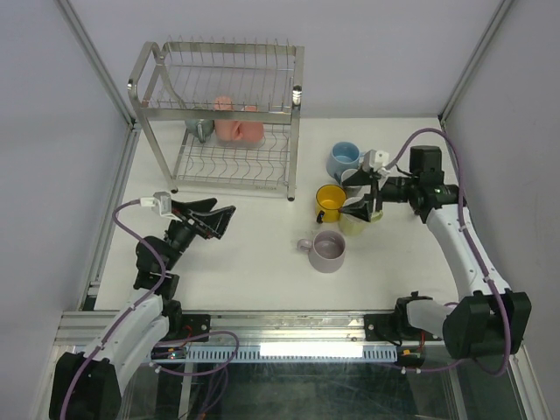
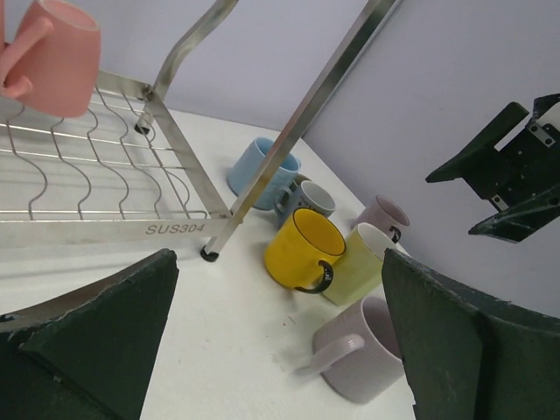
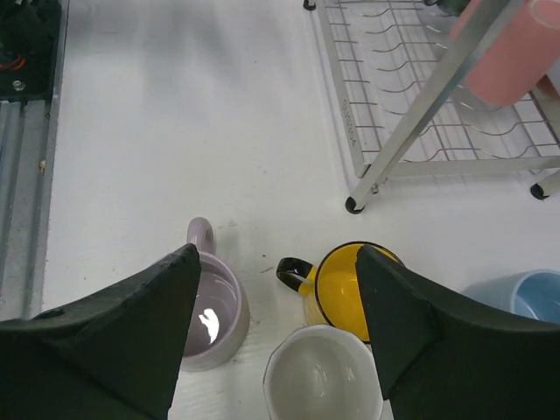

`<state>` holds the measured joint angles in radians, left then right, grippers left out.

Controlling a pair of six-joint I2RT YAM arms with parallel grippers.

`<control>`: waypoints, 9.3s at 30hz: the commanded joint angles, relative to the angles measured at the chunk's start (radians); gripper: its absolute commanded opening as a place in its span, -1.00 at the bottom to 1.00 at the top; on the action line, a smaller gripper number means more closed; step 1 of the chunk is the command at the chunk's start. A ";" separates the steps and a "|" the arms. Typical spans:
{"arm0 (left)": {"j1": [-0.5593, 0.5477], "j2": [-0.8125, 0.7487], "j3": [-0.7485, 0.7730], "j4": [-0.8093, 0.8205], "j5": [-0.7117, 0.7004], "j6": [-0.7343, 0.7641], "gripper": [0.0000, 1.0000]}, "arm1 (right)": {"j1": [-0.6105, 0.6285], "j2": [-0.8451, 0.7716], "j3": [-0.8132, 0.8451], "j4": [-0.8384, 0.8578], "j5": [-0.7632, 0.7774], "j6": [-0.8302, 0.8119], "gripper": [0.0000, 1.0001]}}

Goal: Load the cups into the dish rack
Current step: Pick up the cup at the center of the board, then turn the cup upside down in the dish rack.

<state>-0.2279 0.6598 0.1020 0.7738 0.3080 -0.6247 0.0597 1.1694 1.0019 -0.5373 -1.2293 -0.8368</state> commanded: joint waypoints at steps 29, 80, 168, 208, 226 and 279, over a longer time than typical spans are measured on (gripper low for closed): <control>0.004 -0.023 0.073 -0.129 0.086 -0.087 0.98 | 0.450 0.090 0.006 -0.224 0.847 0.133 0.42; -0.007 0.402 -0.036 0.545 0.261 -0.579 0.89 | 0.420 0.001 0.046 -0.187 0.603 0.132 -1.00; -0.654 1.013 0.385 0.972 0.105 -0.943 -0.08 | 0.511 -0.530 -0.317 0.574 0.502 -0.571 -1.00; -0.567 0.827 0.296 0.972 0.077 -0.892 -1.00 | 0.513 -0.593 -0.341 0.456 0.532 -0.559 0.26; -0.453 0.791 0.176 0.973 0.115 -0.840 -1.00 | 0.513 -0.585 -0.289 0.222 0.563 -0.463 0.63; -0.297 0.154 0.172 -0.119 -0.011 0.021 -1.00 | 0.334 -0.037 0.042 -0.243 0.271 0.027 0.78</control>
<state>-0.5346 0.8703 0.1829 0.7498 0.4057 -0.7574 0.4068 1.1568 1.0531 -0.8581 -0.8894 -0.7784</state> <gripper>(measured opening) 0.183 0.889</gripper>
